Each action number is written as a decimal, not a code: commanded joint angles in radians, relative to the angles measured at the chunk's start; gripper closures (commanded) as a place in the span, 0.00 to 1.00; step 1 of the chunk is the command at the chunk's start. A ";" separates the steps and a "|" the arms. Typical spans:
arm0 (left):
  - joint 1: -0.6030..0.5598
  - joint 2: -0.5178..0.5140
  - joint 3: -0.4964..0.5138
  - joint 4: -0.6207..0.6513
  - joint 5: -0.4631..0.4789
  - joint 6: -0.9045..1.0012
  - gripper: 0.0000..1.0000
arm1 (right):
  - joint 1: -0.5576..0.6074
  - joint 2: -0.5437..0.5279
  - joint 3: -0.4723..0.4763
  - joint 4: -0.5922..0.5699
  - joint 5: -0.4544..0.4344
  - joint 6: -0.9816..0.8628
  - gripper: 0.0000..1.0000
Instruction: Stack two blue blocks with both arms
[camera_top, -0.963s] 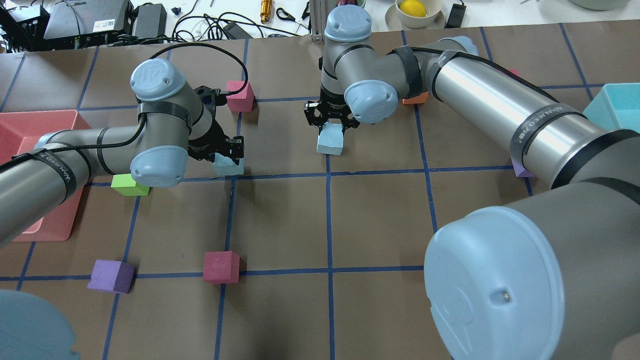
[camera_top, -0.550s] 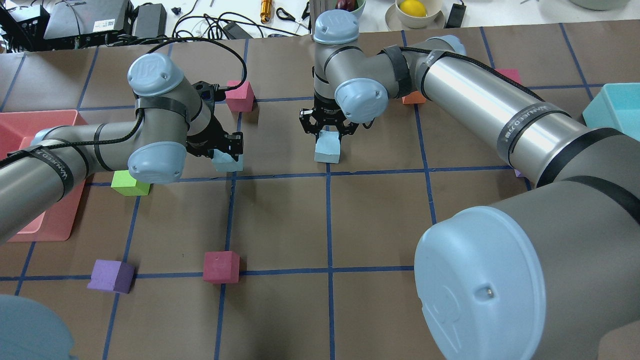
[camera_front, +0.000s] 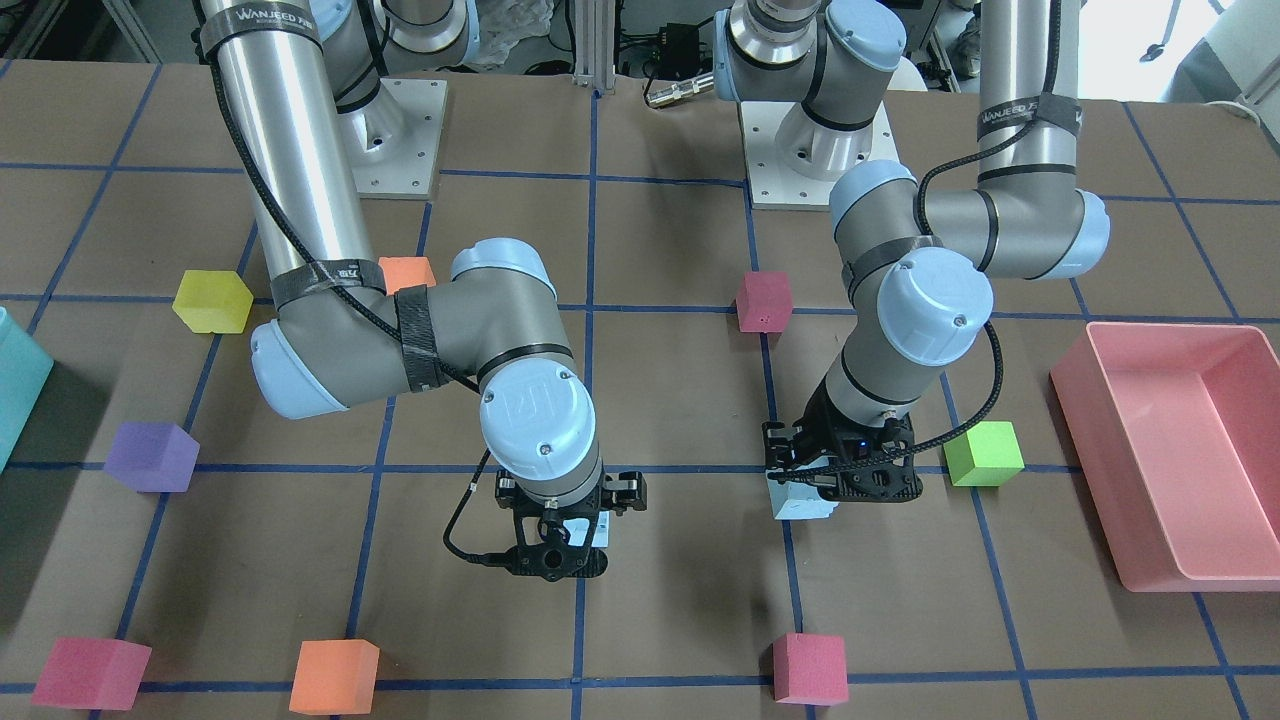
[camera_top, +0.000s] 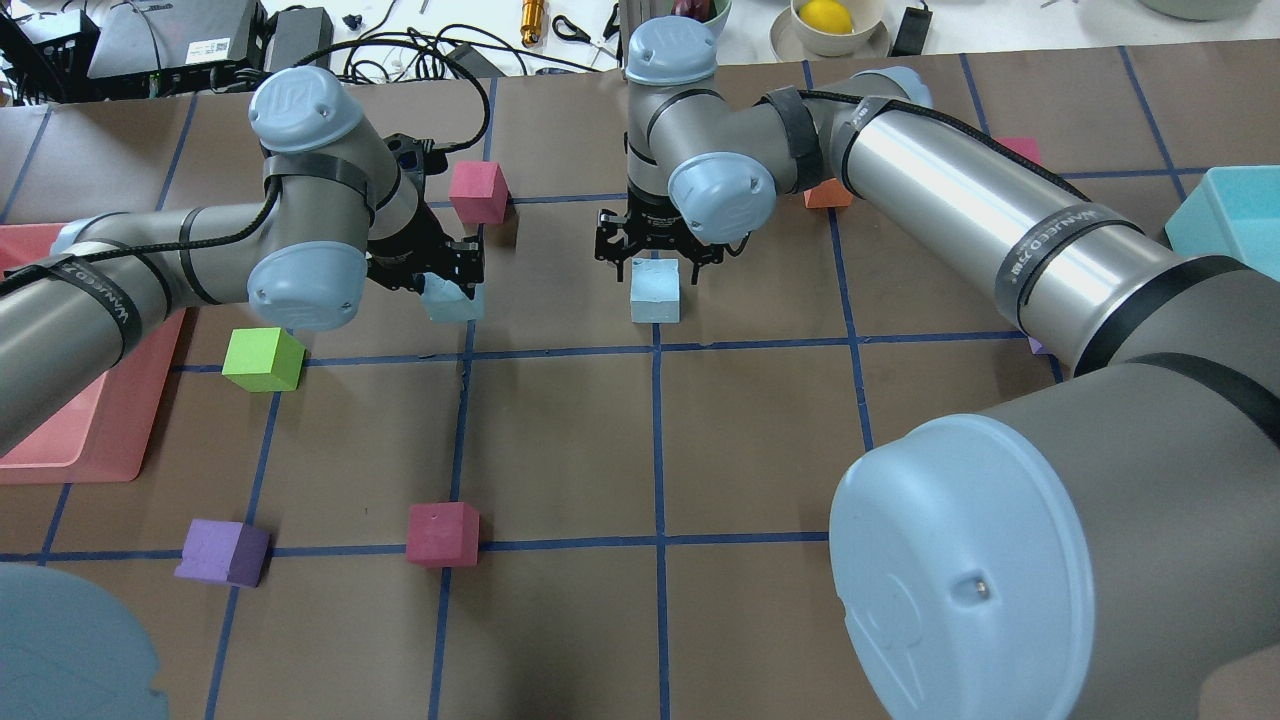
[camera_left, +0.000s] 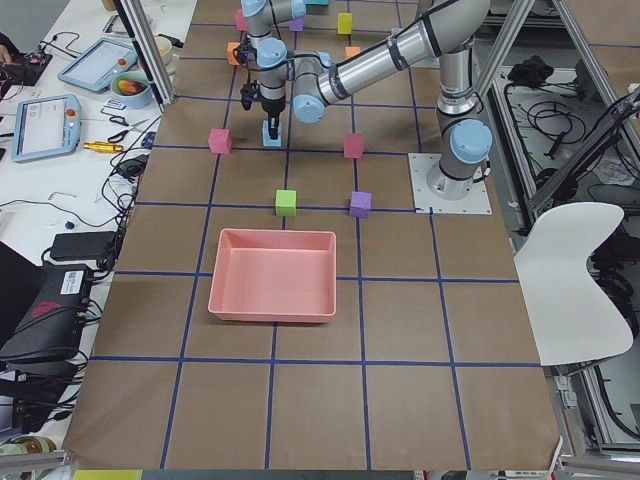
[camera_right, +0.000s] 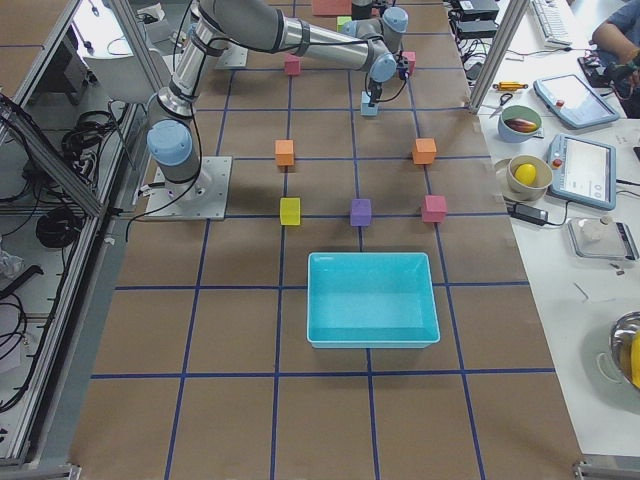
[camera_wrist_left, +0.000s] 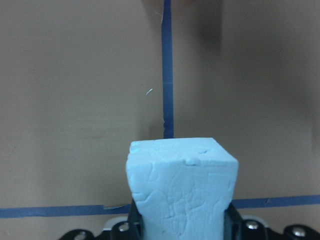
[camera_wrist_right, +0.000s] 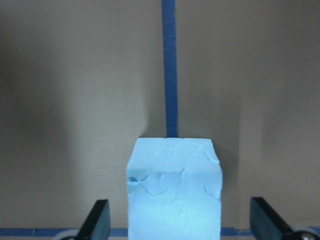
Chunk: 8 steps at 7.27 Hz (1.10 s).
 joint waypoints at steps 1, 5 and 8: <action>-0.007 0.011 0.023 -0.025 -0.001 -0.008 1.00 | -0.038 -0.067 -0.014 0.059 -0.045 -0.019 0.00; -0.177 -0.035 0.242 -0.176 -0.010 -0.282 1.00 | -0.221 -0.323 0.063 0.263 -0.051 -0.255 0.00; -0.286 -0.164 0.325 -0.136 -0.016 -0.450 1.00 | -0.284 -0.527 0.218 0.372 -0.090 -0.286 0.00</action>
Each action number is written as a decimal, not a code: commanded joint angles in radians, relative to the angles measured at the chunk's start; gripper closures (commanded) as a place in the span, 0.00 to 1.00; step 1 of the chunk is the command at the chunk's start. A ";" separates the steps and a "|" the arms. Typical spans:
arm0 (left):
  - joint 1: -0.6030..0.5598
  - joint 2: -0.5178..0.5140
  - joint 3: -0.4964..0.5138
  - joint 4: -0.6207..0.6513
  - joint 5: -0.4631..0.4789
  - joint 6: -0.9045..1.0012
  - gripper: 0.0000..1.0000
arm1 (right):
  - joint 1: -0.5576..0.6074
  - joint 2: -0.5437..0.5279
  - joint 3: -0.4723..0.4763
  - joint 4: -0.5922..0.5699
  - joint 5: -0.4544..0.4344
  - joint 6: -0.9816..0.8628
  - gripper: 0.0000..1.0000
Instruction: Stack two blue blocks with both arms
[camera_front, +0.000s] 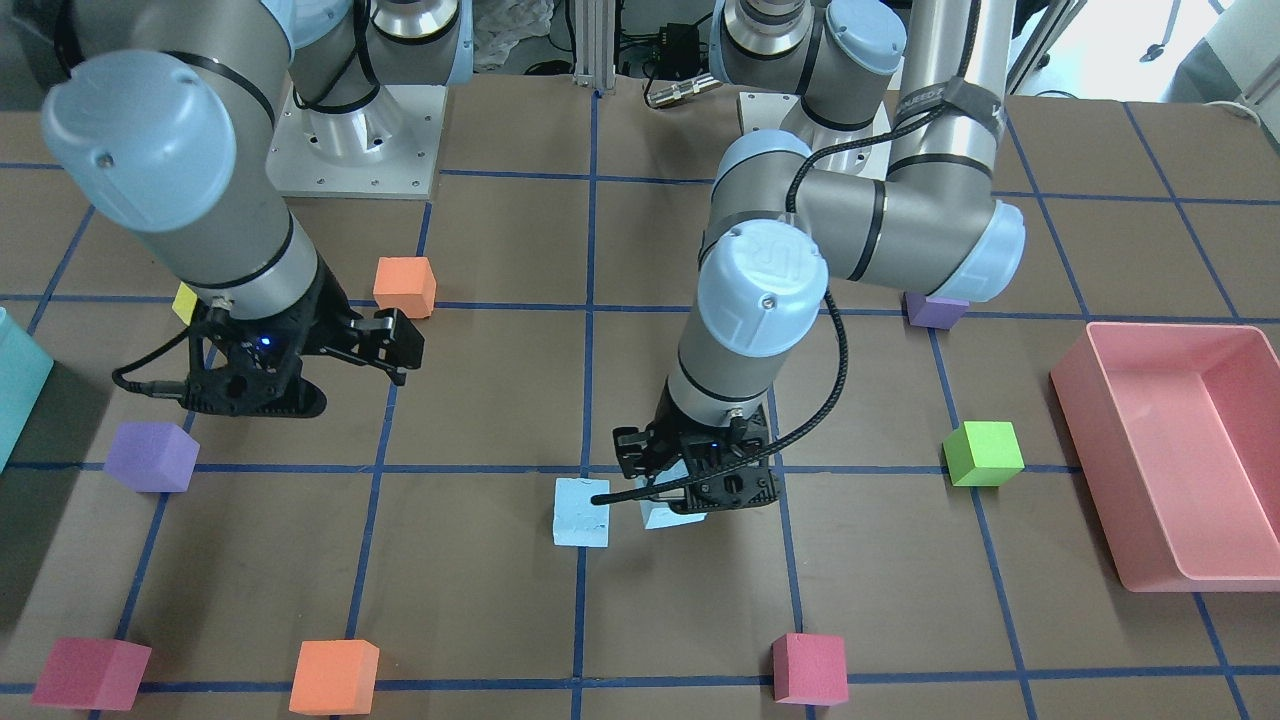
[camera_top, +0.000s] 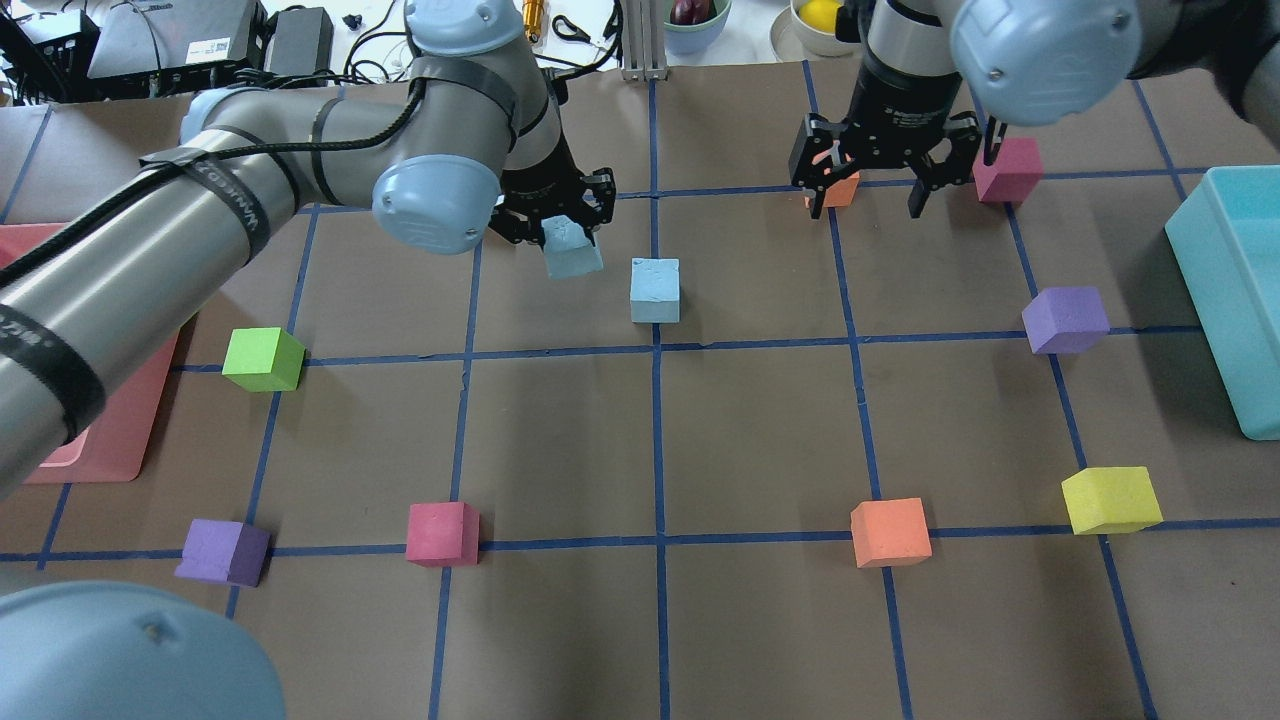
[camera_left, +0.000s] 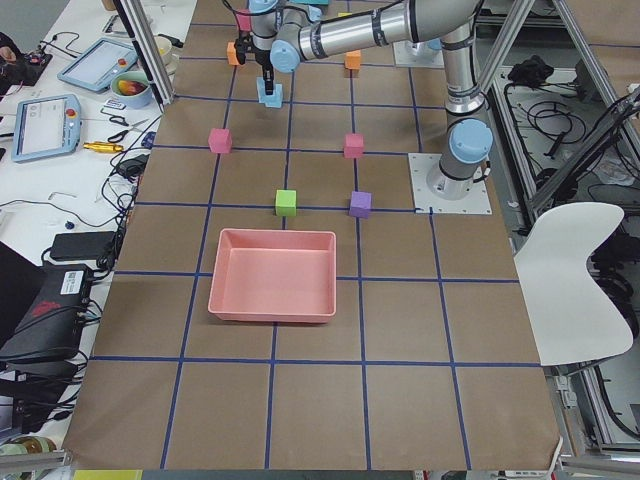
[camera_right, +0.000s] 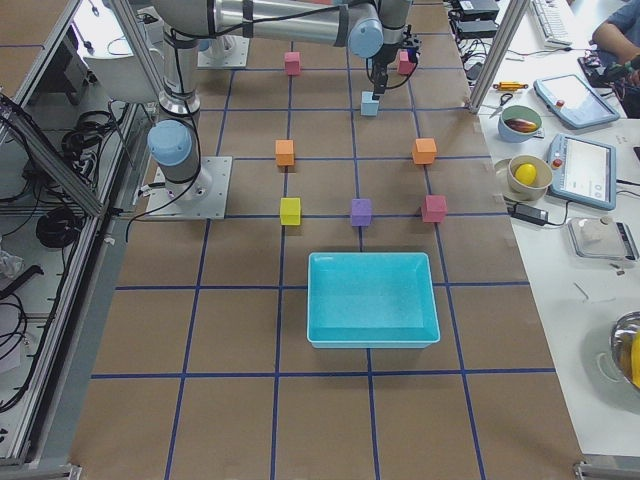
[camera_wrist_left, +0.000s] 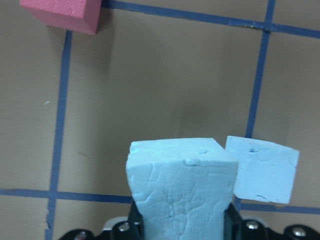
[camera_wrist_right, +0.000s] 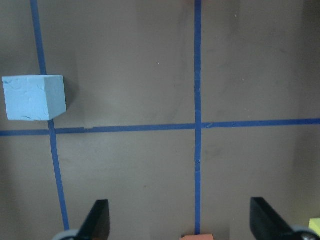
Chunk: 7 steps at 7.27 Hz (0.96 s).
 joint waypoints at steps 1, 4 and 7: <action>-0.058 -0.075 0.060 0.026 0.000 -0.077 1.00 | -0.016 -0.124 0.068 0.040 -0.019 -0.011 0.00; -0.099 -0.100 0.064 0.038 0.006 -0.069 1.00 | -0.034 -0.141 0.064 0.040 -0.008 -0.017 0.00; -0.109 -0.104 0.055 0.038 0.006 -0.075 1.00 | -0.031 -0.161 0.070 0.077 -0.014 -0.014 0.00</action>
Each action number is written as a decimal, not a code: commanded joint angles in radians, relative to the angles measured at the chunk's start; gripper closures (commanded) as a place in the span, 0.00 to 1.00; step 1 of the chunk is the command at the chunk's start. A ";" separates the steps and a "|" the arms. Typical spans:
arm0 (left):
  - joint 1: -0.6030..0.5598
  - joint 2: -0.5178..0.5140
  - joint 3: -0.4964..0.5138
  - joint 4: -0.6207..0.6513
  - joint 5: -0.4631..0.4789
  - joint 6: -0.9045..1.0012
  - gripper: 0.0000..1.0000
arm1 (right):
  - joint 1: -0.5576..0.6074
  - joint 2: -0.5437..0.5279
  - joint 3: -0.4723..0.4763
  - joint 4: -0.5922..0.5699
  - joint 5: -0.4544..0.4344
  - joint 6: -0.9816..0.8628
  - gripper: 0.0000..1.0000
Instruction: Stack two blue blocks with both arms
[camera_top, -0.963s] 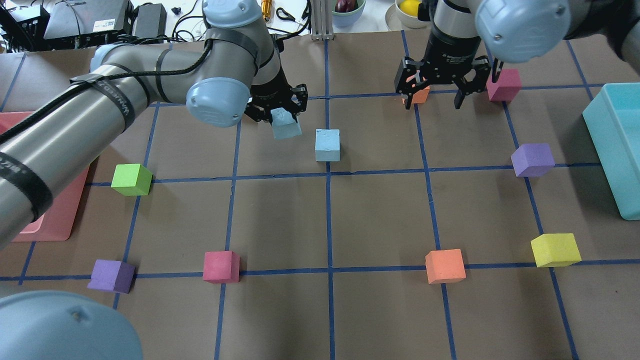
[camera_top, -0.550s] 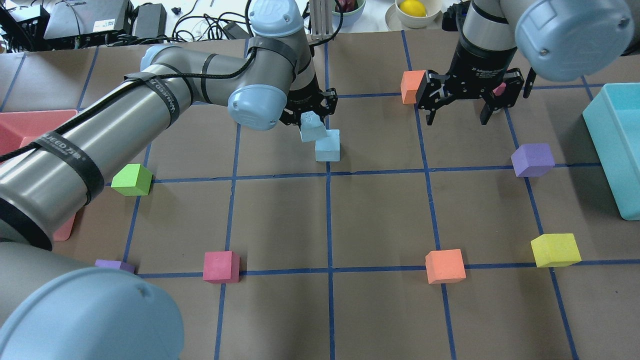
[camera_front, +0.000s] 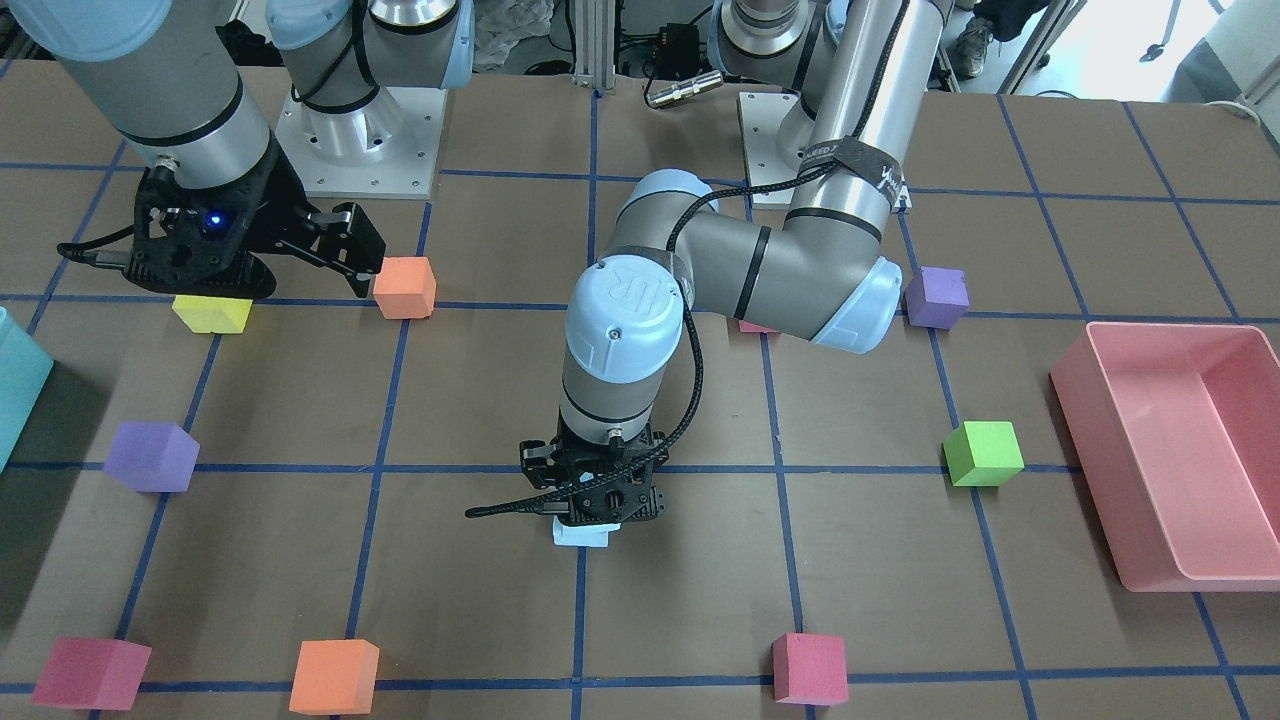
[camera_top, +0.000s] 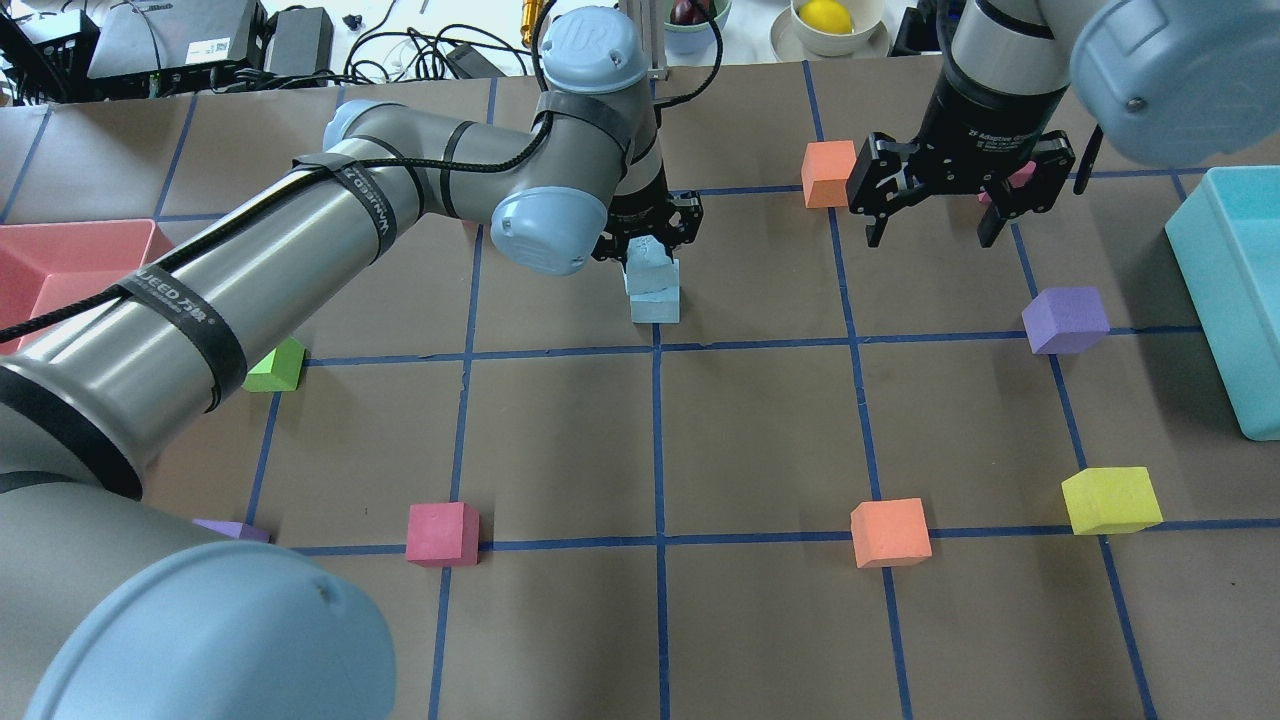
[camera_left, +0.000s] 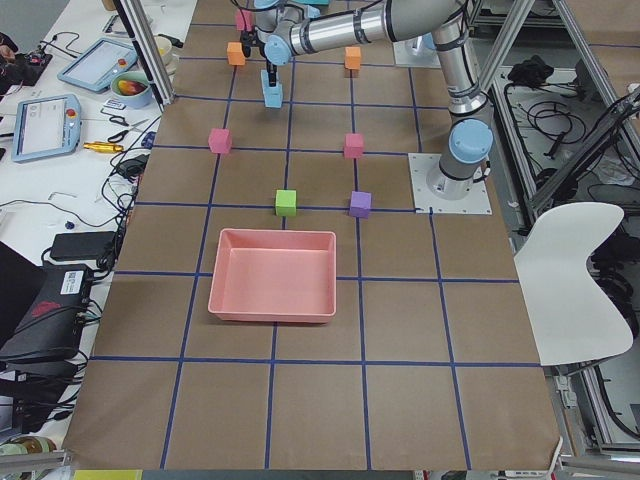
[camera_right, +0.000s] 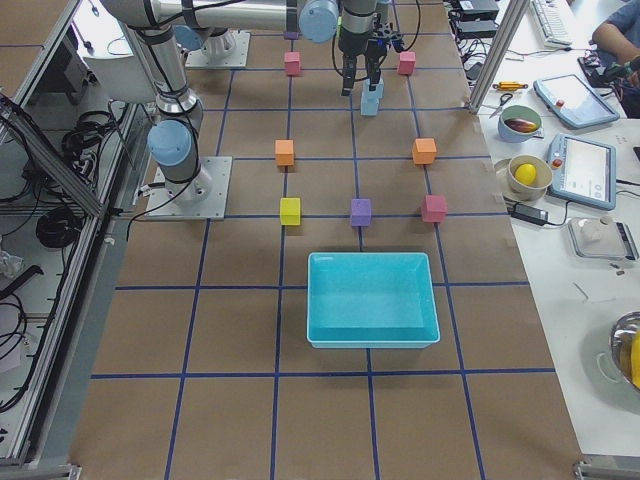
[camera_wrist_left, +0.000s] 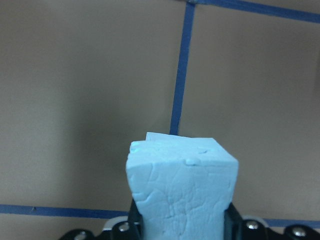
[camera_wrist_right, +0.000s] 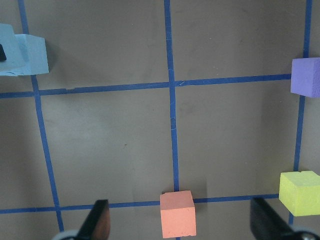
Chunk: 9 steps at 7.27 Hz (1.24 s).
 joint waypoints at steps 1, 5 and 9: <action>-0.002 -0.005 -0.006 0.002 -0.005 -0.005 1.00 | 0.006 -0.013 0.001 0.028 -0.001 0.002 0.00; -0.004 -0.011 -0.006 0.002 -0.016 0.002 0.00 | 0.006 -0.009 0.004 0.031 -0.011 0.002 0.00; 0.007 0.039 0.022 0.000 -0.013 0.059 0.00 | 0.000 -0.010 0.008 0.026 0.003 -0.003 0.00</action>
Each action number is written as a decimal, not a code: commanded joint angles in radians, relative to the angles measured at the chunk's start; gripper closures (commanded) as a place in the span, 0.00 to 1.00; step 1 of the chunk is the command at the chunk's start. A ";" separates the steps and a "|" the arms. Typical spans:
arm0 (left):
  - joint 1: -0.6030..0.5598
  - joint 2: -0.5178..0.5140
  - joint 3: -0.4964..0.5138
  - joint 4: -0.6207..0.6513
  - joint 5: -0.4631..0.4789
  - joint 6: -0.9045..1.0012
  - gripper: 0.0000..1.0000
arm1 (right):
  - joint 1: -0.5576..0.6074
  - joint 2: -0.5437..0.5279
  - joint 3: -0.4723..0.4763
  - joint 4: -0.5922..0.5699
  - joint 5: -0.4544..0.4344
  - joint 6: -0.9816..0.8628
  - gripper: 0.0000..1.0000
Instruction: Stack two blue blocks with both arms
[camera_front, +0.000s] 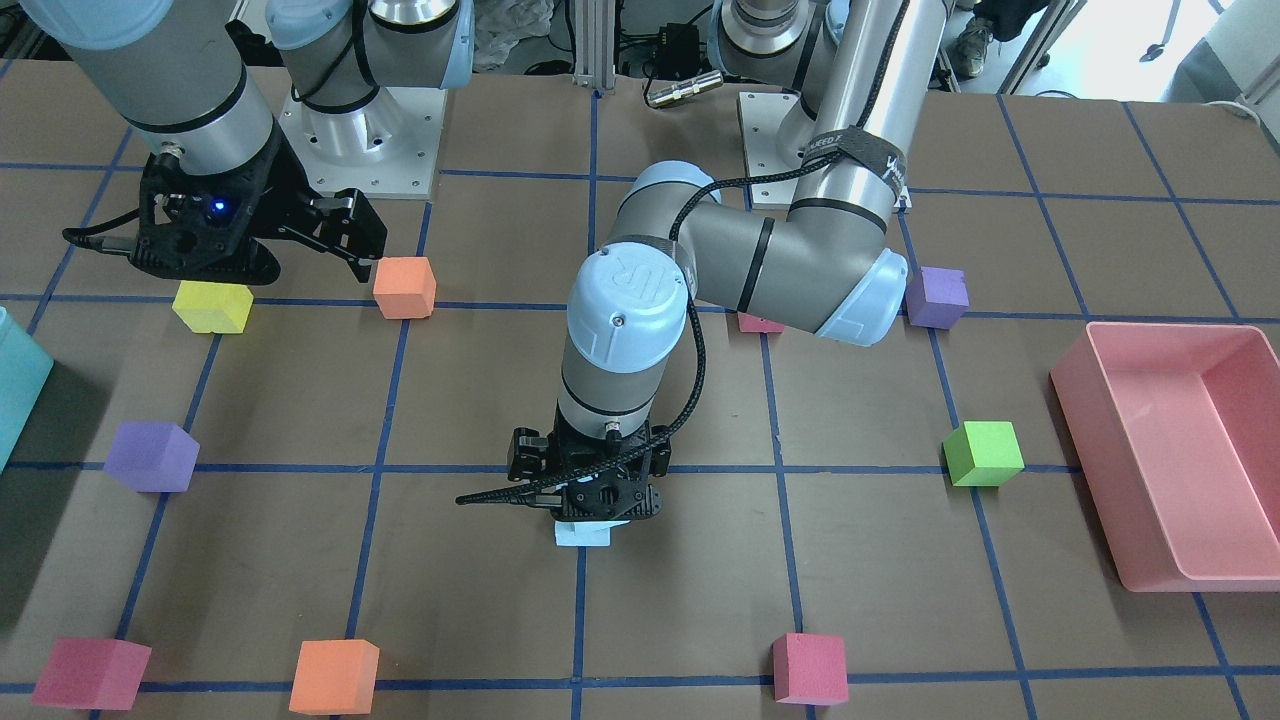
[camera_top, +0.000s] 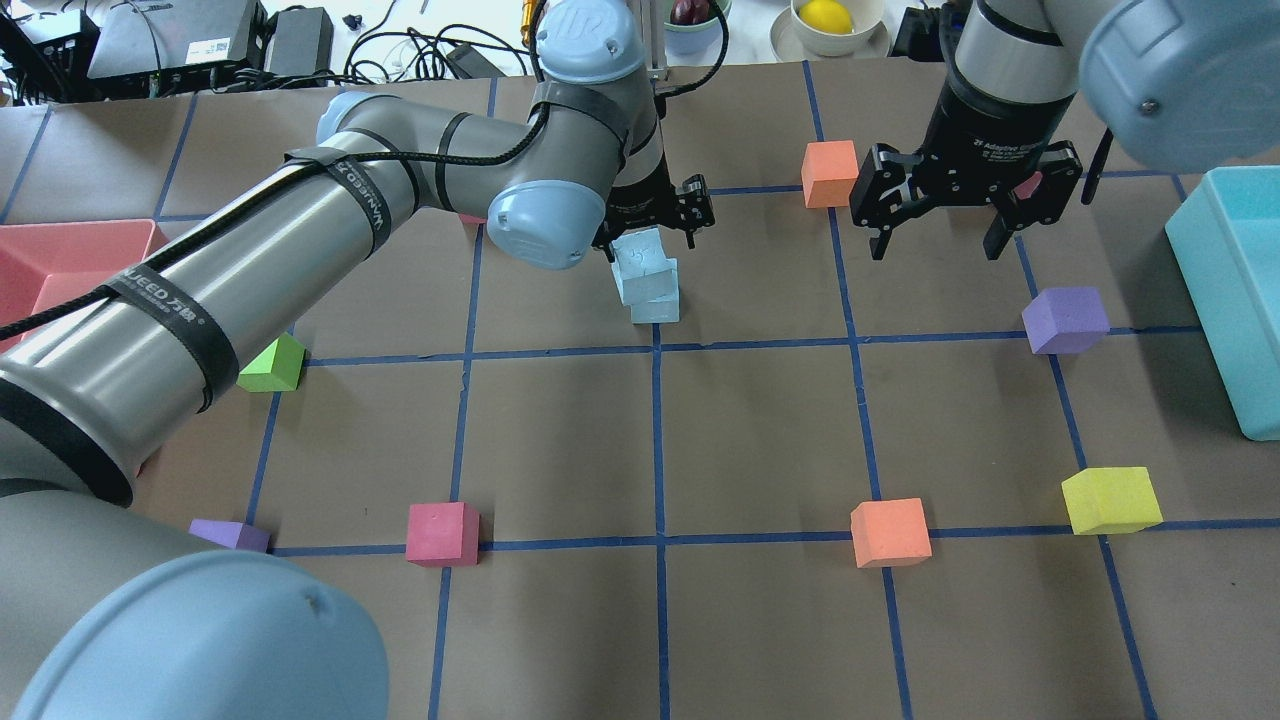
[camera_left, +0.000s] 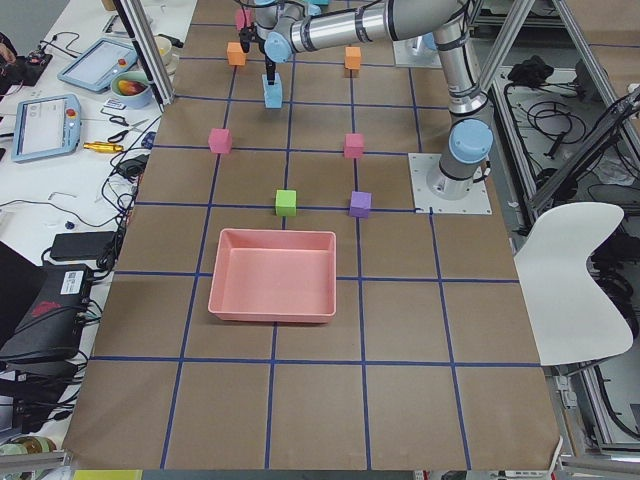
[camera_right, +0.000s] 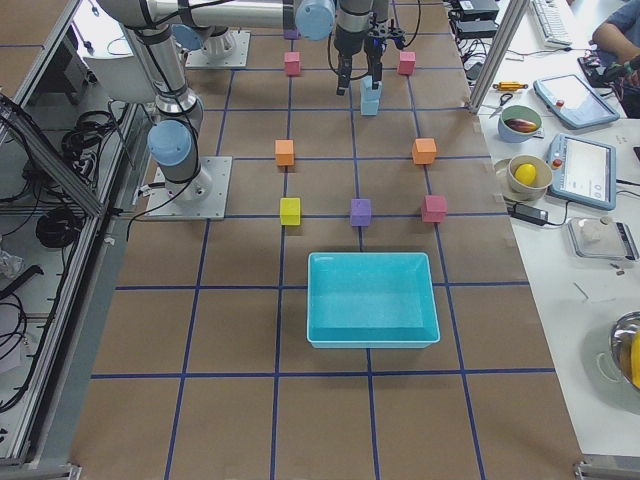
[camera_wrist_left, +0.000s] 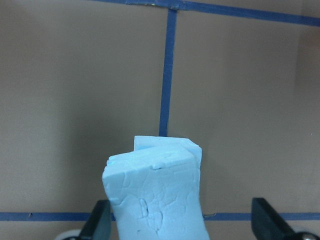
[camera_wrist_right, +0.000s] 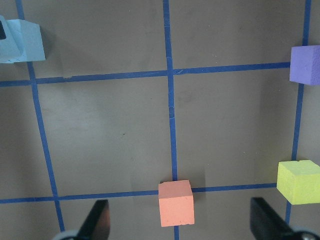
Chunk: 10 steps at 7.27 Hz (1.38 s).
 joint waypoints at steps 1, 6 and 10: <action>0.032 0.061 0.023 -0.055 0.013 0.072 0.00 | -0.002 0.003 0.000 0.001 0.009 -0.004 0.00; 0.401 0.357 0.054 -0.445 0.019 0.602 0.00 | -0.004 -0.012 0.001 0.005 -0.004 -0.069 0.00; 0.363 0.519 -0.108 -0.443 0.018 0.501 0.00 | -0.005 -0.017 -0.002 0.120 -0.007 -0.059 0.00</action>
